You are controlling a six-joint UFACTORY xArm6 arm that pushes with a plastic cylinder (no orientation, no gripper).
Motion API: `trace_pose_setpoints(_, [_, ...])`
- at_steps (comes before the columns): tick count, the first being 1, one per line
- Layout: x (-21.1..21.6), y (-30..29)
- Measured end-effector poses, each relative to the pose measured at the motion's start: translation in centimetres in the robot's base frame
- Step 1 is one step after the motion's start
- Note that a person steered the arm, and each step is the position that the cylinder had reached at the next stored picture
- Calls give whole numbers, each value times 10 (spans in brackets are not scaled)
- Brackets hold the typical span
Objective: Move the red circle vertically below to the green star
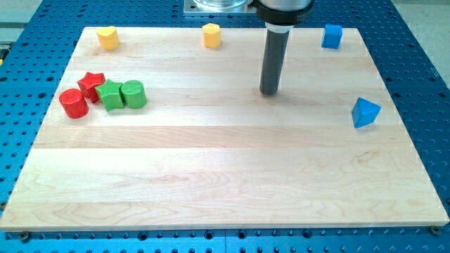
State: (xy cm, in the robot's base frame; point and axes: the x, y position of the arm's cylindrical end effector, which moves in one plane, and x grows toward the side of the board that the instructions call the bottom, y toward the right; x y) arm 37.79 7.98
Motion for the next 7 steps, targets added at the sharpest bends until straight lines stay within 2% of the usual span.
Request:
trace_pose_setpoints(1, [50,-62])
trace_pose_setpoints(2, [101,-197])
trace_pose_setpoints(3, [101,-336])
trace_pose_setpoints(4, [99,-385])
trace_pose_setpoints(7, [42,-350])
